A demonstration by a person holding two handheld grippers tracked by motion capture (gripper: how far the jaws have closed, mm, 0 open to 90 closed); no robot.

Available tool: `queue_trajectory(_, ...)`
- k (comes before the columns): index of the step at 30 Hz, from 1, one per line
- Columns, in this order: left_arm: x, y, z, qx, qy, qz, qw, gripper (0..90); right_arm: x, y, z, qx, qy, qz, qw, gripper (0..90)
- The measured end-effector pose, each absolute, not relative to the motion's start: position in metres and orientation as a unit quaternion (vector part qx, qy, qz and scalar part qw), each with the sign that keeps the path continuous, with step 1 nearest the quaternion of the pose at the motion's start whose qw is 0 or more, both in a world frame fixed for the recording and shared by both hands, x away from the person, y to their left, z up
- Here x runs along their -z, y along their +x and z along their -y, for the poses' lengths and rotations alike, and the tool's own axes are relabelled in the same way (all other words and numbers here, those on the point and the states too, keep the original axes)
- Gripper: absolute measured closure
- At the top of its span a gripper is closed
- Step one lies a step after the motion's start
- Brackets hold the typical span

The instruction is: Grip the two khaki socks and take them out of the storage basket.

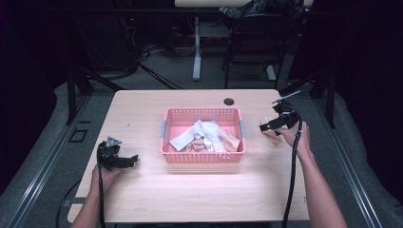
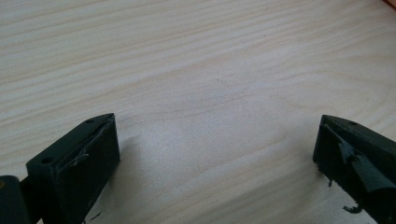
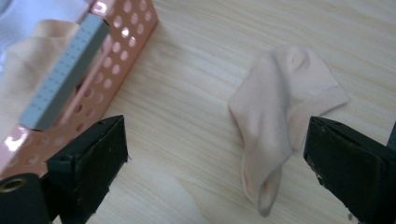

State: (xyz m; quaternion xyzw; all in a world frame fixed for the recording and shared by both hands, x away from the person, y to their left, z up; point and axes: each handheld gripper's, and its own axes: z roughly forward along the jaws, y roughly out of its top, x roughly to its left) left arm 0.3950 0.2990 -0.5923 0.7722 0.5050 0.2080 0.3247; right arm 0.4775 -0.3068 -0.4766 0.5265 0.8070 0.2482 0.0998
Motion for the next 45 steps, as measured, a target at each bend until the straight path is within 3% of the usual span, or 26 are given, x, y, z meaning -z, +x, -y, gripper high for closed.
queue_trajectory(23,0.593,0.395,-0.299,-0.209,0.771,-0.505,0.326,0.2,0.444,0.463,0.255,-0.267,0.458,-0.841,0.11,0.0)
queue_trajectory(45,0.592,0.395,-0.299,-0.208,0.772,-0.505,0.325,0.2,0.451,0.45,0.188,-0.261,0.364,-0.89,0.079,0.9)
